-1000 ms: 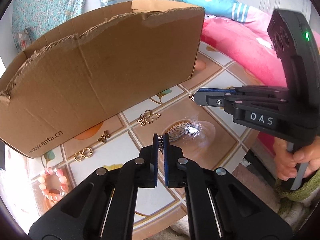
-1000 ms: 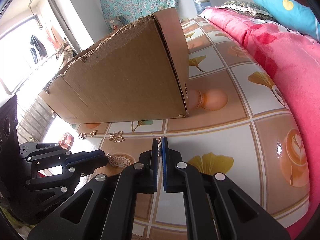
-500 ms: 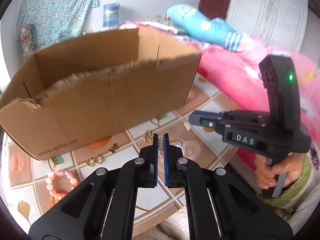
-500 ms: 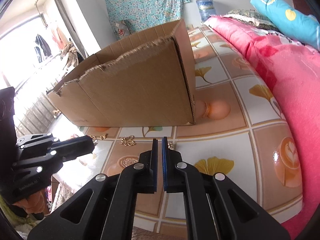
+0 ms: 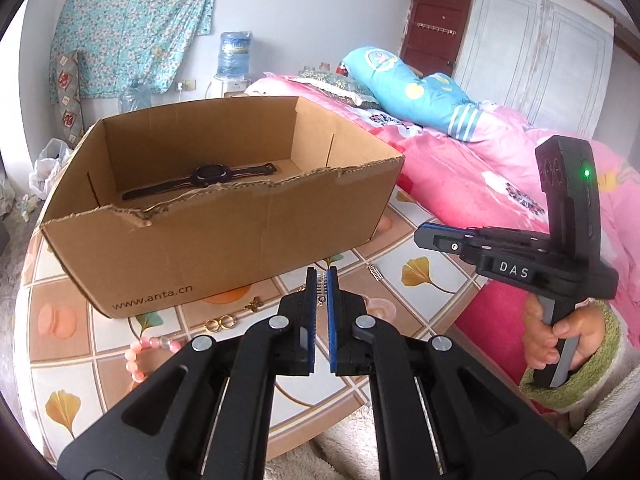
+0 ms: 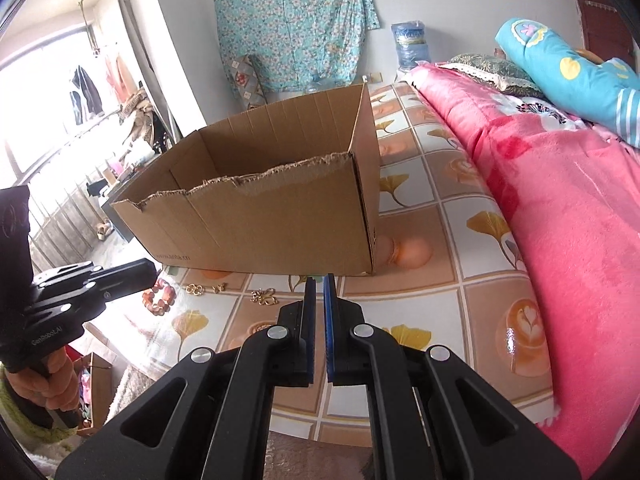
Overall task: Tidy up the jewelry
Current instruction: 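Carry the held gold charm up and over the box with the left tool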
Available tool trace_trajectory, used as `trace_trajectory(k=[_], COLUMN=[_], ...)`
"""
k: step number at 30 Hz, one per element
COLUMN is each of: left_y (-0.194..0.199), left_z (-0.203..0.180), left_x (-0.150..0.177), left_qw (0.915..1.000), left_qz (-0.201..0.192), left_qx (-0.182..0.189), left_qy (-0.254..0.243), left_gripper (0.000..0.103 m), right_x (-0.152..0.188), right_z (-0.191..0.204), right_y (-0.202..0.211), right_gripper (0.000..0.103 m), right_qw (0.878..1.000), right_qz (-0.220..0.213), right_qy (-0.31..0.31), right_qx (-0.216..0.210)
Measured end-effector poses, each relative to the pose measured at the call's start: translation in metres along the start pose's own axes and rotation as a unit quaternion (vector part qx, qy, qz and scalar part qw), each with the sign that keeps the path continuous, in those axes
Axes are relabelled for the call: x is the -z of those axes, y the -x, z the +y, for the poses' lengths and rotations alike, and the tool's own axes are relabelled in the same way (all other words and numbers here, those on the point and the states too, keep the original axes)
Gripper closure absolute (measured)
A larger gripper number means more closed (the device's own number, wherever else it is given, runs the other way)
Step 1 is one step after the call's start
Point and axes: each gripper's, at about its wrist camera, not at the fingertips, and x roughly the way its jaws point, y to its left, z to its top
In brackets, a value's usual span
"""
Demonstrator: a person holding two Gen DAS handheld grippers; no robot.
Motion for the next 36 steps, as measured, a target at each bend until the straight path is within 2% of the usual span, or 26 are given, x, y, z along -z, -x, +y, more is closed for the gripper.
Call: trace_trajectory(k=[1,2,3,5,11,14,17,19,21,26,31,36], left_y=[0.0,0.001,0.0,-0.003,-0.011,-0.015,-0.018,-0.02,-0.02,-0.017,-0.008,0.014], left_z=[0.002,0.004,0.005,0.007,0.009,0.012,0.014,0.015,0.016,0.017,0.015,0.015], left_x=[0.002,0.003,0.004,0.008,0.018,0.02,0.022,0.022,0.023,0.022,0.019,0.006], left_qw=[1.0,1.0,0.9999,0.9998,0.9997,0.9996,0.9995,0.9995,0.9995,0.9996,0.9997,0.9992], left_qz=[0.0,0.001,0.002,0.007,0.021,0.021,0.021,0.021,0.02,0.014,0.002,-0.027], left_qx=[0.002,0.003,0.004,0.009,0.008,0.007,0.01,0.012,0.012,0.009,0.004,0.003], left_qy=[0.004,0.007,0.01,0.015,0.013,0.016,0.022,0.022,0.023,0.024,0.023,0.029], left_gripper=[0.099,0.099,0.099,0.099,0.099,0.099,0.099,0.099,0.099,0.099,0.099,0.099], right_x=[0.0,0.0,0.001,0.004,0.006,0.007,0.005,0.003,0.002,0.003,-0.003,-0.019], right_z=[0.0,-0.001,-0.001,-0.001,0.012,0.014,0.018,0.017,0.016,0.007,0.008,0.026], right_y=[-0.003,-0.01,-0.017,-0.027,-0.053,-0.066,-0.07,-0.071,-0.07,-0.06,-0.035,0.004], right_gripper=[0.097,0.09,0.074,0.07,0.07,0.079,0.083,0.093,0.097,0.097,0.097,0.097], right_qw=[1.0,1.0,0.999,0.999,0.996,0.993,0.991,0.991,0.992,0.996,0.998,1.0], right_qz=[0.007,0.021,0.032,0.041,0.058,0.077,0.078,0.085,0.086,0.075,0.054,0.009], right_qy=[-0.005,-0.011,-0.018,-0.019,0.026,0.044,0.067,0.061,0.056,0.01,-0.008,0.008], right_qx=[0.003,0.005,0.009,0.019,0.059,0.075,0.089,0.079,0.076,0.044,0.023,0.002])
